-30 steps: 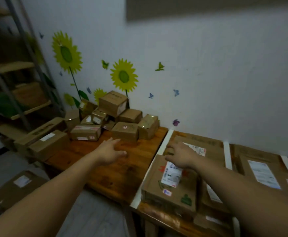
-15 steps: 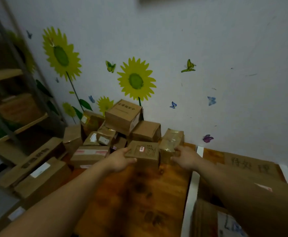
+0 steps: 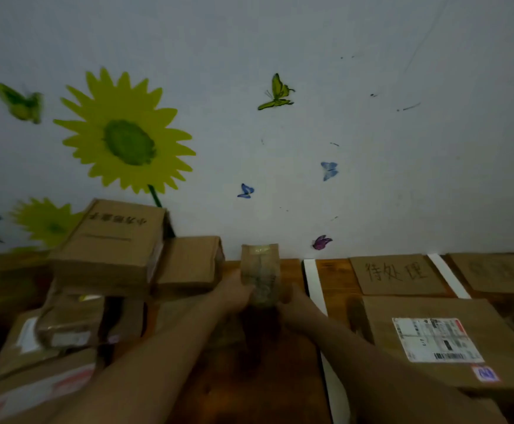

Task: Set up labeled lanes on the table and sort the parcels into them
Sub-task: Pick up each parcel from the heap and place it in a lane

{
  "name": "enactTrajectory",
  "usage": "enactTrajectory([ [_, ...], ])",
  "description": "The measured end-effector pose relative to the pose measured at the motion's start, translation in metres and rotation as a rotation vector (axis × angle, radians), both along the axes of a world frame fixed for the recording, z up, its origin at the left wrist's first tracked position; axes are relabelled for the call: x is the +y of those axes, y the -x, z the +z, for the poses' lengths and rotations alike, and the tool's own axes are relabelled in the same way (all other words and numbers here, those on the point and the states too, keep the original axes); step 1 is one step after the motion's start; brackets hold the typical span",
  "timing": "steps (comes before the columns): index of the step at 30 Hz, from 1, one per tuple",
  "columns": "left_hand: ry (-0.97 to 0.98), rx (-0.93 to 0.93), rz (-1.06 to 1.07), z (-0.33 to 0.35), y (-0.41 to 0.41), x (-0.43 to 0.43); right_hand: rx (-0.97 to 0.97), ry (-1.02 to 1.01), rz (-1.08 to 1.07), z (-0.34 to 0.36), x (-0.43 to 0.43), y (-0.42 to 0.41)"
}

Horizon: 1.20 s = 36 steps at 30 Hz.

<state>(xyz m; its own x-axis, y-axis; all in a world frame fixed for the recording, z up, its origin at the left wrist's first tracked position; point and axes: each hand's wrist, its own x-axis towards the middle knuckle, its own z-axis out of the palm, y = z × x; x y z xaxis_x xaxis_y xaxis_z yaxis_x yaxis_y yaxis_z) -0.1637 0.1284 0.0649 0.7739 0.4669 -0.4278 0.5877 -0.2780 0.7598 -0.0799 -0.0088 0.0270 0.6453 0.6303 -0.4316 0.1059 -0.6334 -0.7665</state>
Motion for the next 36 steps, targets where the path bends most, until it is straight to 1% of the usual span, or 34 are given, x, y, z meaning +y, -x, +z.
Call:
enactTrajectory([
  [1,0.048,-0.021,0.022,-0.009,-0.008,0.006,0.036,-0.007,-0.062,-0.004,0.006,-0.001],
  [3,0.175,-0.005,0.101,-0.022,-0.021,0.016,0.121,-0.034,-0.177,-0.008,0.016,-0.003],
  [4,0.230,0.005,0.105,-0.030,-0.026,0.019,0.135,-0.035,-0.208,-0.010,0.022,-0.004],
  [6,0.300,0.007,0.068,-0.040,-0.031,0.025,0.118,-0.026,-0.213,-0.012,0.028,-0.005],
  [8,0.328,-0.043,0.073,-0.042,-0.032,0.025,0.101,-0.052,-0.217,-0.008,0.028,-0.006],
  [12,0.382,-0.203,0.160,-0.033,-0.021,0.023,0.031,-0.141,-0.266,0.011,0.016,-0.004],
  [15,0.440,-0.382,0.285,-0.012,-0.010,0.016,-0.062,-0.256,-0.276,0.039,0.010,-0.001],
  [18,0.360,-0.537,0.284,0.016,0.001,0.002,-0.119,-0.386,-0.246,0.070,-0.003,0.005],
  [20,0.314,-0.552,0.276,0.035,0.006,-0.013,-0.119,-0.456,-0.247,0.090,-0.019,0.009],
  [23,0.311,-0.472,0.291,0.062,0.017,-0.040,-0.101,-0.556,-0.239,0.115,-0.052,0.016],
  [25,0.379,-0.406,0.301,0.077,0.028,-0.059,-0.077,-0.632,-0.226,0.130,-0.071,0.020],
  [27,0.500,-0.443,0.317,0.088,0.036,-0.078,-0.087,-0.671,-0.181,0.142,-0.086,0.027],
  [28,0.521,-0.486,0.335,0.092,0.039,-0.087,-0.103,-0.663,-0.160,0.146,-0.092,0.032],
  [31,0.430,-0.570,0.342,0.109,0.052,-0.109,-0.193,-0.544,-0.140,0.160,-0.111,0.047],
  [34,0.311,-0.622,0.332,0.126,0.070,-0.126,-0.177,-0.556,-0.130,0.177,-0.133,0.059],
  [36,0.197,-0.688,0.324,0.137,0.083,-0.137,-0.163,-0.554,-0.096,0.189,-0.148,0.069],
])
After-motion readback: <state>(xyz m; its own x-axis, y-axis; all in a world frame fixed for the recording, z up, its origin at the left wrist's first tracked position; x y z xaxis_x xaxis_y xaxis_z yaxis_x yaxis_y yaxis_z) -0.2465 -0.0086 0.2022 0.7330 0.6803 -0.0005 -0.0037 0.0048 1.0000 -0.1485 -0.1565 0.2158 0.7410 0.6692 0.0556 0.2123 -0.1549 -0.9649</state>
